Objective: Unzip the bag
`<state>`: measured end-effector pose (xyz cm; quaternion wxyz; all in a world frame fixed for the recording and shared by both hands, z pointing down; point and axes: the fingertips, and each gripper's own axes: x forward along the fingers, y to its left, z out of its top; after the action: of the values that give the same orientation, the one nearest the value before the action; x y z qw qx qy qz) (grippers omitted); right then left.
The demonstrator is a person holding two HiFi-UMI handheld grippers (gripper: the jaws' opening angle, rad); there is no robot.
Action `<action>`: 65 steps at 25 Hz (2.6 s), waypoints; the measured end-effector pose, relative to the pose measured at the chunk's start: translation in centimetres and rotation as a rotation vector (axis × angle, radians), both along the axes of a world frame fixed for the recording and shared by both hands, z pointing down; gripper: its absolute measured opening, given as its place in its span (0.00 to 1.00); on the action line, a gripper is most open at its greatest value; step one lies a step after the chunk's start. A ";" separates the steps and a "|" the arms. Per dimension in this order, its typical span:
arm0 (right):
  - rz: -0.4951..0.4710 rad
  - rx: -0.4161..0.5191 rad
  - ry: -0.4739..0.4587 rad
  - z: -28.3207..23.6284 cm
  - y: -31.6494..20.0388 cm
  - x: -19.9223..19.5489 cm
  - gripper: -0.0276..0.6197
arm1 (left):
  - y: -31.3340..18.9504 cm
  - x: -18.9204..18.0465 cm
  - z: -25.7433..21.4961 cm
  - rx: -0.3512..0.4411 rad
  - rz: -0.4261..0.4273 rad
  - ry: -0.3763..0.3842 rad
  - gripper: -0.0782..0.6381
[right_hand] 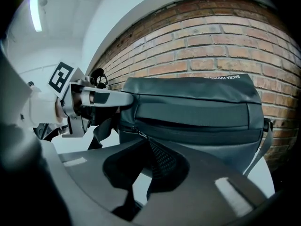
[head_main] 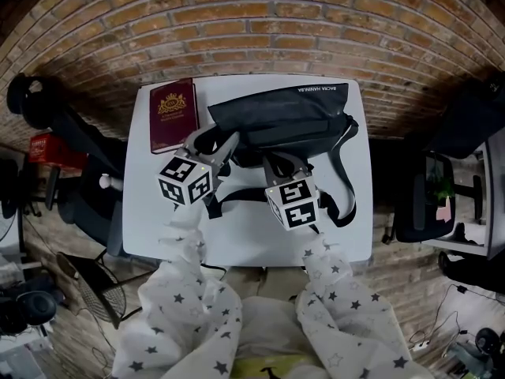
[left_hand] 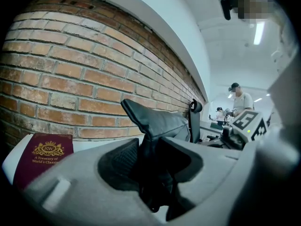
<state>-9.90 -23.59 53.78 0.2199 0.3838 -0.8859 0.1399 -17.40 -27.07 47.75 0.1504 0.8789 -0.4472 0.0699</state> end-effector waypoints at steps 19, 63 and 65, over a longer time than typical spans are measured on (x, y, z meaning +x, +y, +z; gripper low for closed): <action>0.120 0.005 0.043 -0.1 -2.2 6.5 0.06 | 0.0 -0.2 0.0 0.005 -0.020 0.013 0.31; 0.277 0.029 0.112 -1.2 -4.4 14.8 0.06 | 0.0 -0.4 0.0 0.008 -0.065 0.016 0.31; 0.277 0.029 0.112 -1.2 -4.5 15.0 0.06 | 0.0 -0.4 0.0 0.007 -0.068 0.015 0.31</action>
<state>5.07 -28.07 52.58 0.2420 0.5128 -0.8126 0.1344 -17.77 -27.04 47.77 0.1529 0.8642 -0.4761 0.0564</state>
